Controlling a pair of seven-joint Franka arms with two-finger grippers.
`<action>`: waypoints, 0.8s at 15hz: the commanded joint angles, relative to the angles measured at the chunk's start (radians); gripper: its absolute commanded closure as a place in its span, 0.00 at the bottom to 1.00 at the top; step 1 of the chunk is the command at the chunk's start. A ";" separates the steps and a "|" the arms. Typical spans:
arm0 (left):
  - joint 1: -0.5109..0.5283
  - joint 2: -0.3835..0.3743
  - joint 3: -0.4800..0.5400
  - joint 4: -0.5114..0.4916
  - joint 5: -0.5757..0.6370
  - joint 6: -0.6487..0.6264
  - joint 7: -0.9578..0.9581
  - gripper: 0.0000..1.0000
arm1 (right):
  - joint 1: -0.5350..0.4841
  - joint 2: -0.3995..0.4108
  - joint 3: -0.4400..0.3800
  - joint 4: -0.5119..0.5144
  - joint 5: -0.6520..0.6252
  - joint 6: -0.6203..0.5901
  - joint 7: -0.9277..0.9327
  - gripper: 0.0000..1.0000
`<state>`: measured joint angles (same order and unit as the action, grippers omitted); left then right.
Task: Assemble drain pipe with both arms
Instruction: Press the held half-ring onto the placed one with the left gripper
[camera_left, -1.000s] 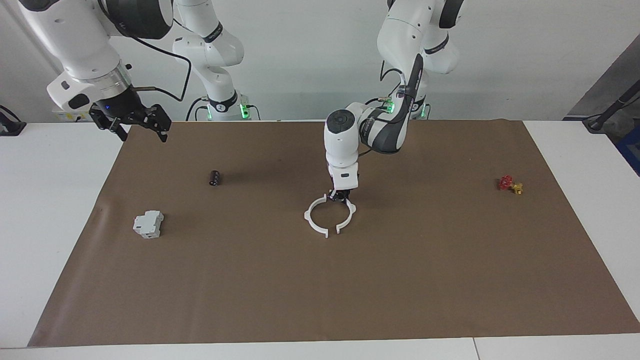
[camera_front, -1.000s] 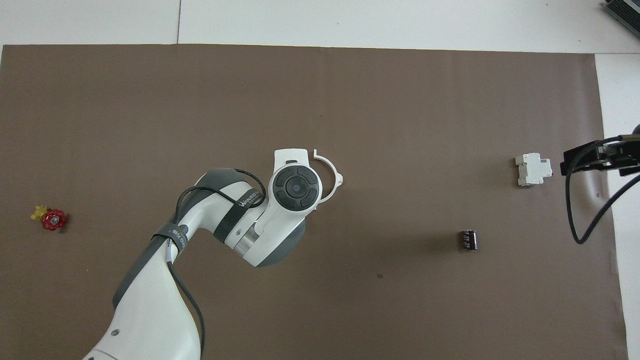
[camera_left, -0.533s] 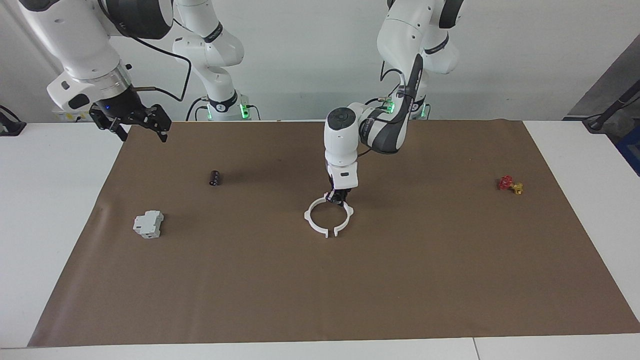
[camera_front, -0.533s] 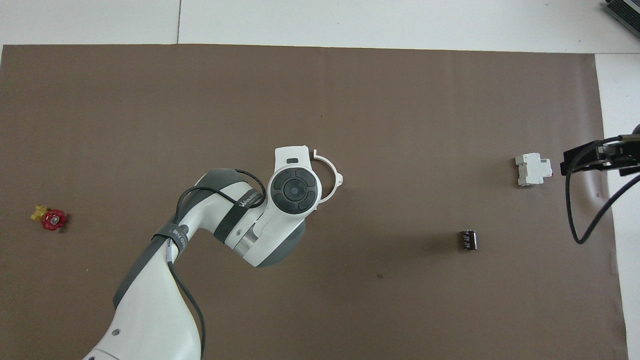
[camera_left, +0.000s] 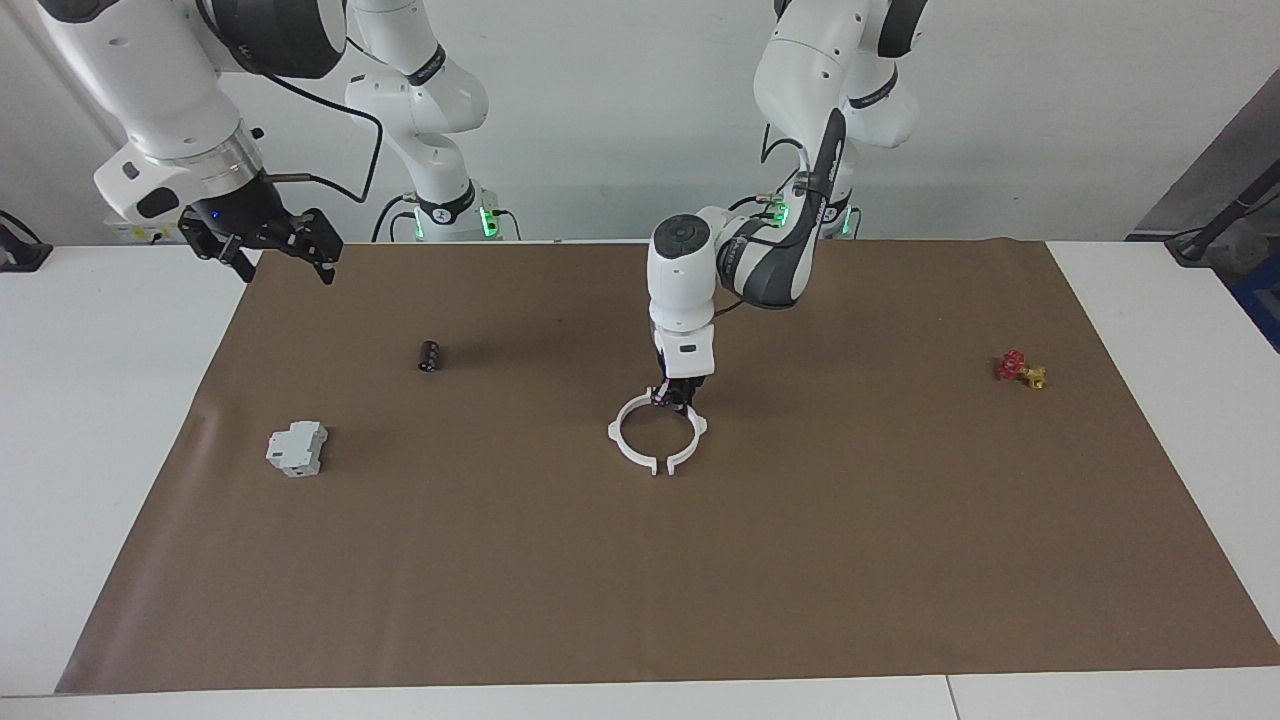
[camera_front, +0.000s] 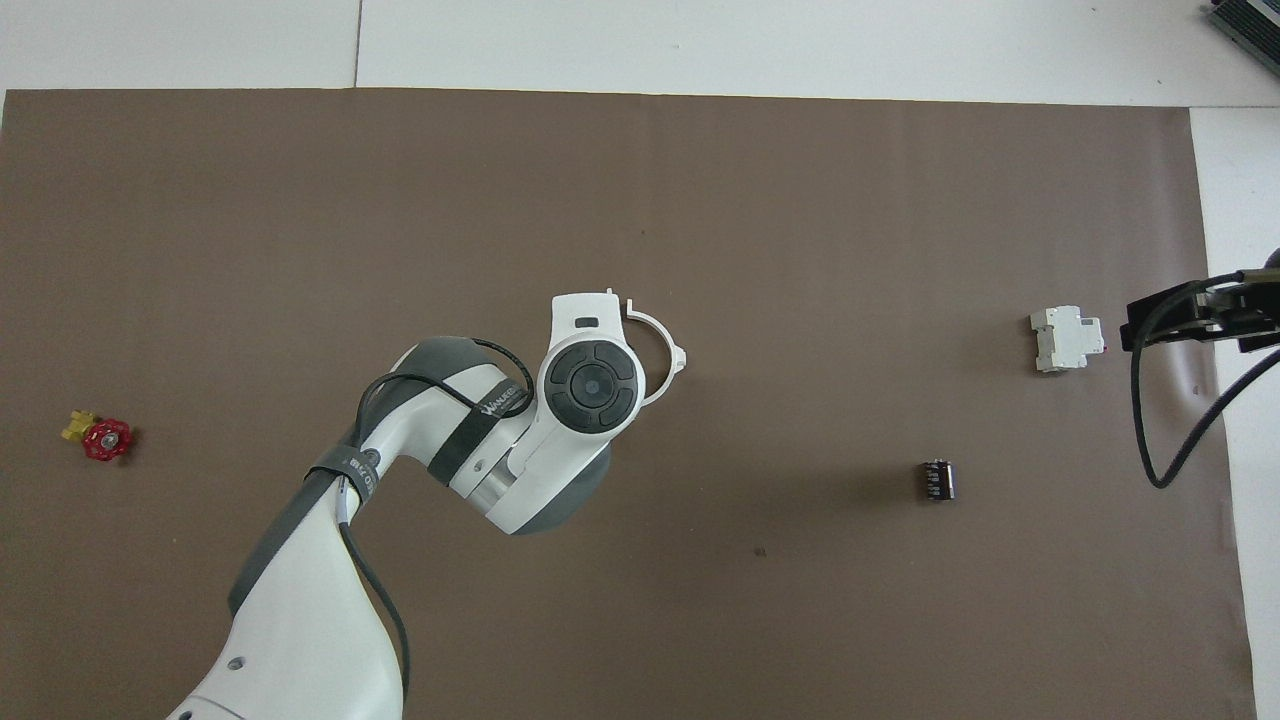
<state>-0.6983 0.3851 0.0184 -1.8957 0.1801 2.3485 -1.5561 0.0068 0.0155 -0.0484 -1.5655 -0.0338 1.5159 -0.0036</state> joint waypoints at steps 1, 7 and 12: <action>-0.012 0.001 0.009 -0.016 0.038 0.032 -0.009 1.00 | -0.008 0.000 0.002 -0.005 0.020 0.013 0.001 0.00; -0.021 0.001 0.008 -0.029 0.053 0.038 -0.005 1.00 | -0.008 0.000 0.004 -0.004 0.020 0.013 0.001 0.00; -0.030 0.000 0.008 -0.045 0.059 0.055 -0.005 1.00 | -0.008 0.000 0.002 -0.004 0.020 0.013 0.001 0.00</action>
<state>-0.7046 0.3918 0.0117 -1.9155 0.2173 2.3772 -1.5526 0.0068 0.0155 -0.0484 -1.5655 -0.0337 1.5159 -0.0036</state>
